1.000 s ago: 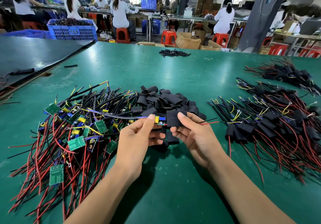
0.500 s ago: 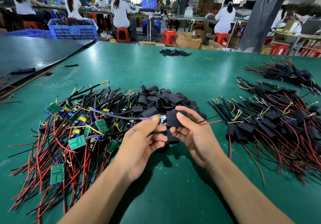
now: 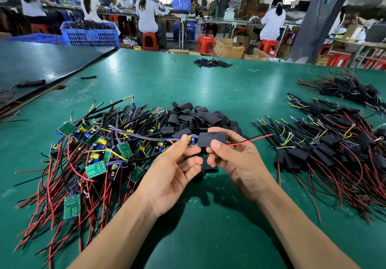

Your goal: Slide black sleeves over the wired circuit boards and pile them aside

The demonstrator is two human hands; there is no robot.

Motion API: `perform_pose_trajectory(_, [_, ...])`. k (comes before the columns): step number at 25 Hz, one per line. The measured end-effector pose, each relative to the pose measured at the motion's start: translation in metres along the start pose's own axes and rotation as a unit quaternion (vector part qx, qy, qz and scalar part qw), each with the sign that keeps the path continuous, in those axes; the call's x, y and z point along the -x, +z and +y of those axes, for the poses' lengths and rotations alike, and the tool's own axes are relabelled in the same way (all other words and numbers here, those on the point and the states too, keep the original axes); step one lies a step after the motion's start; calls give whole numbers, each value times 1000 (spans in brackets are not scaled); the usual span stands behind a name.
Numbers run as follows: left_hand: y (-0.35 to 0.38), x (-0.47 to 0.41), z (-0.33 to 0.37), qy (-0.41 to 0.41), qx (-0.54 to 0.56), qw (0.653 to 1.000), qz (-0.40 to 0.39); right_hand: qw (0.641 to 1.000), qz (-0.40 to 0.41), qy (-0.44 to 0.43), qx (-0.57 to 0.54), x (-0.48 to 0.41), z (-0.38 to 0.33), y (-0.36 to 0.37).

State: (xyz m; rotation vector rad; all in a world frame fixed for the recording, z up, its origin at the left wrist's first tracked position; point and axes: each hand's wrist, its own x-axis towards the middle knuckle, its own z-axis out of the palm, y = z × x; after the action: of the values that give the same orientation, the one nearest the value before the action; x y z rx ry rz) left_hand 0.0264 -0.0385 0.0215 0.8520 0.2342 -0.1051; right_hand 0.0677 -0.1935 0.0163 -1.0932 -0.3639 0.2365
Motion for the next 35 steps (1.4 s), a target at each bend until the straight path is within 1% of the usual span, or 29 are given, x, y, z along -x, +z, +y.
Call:
perform_pose_trajectory(5, [0, 0, 2, -9, 6, 1000, 14, 999, 28, 2, 31, 0, 6, 4])
perform_pose_trajectory(9, [-1, 0, 2, -9, -2, 1000, 18, 999, 32, -7, 27, -1, 10, 6])
perform_pose_trajectory(17, [-4, -1, -1, 16, -52, 998, 14, 996, 60, -26, 55, 0, 13, 7])
perform_pose_trajectory(23, [-6, -2, -1, 26, -65, 997, 21, 996, 49, -12, 77, 0, 9, 5])
perform_pose_trajectory(28, [-8, -2, -1, 28, -64, 997, 23, 997, 44, -19, 66, 2, 11, 9])
perform_pose_trajectory(35, [-8, -5, -2, 30, -57, 997, 33, 994, 35, -33, 98, 6, 11, 12])
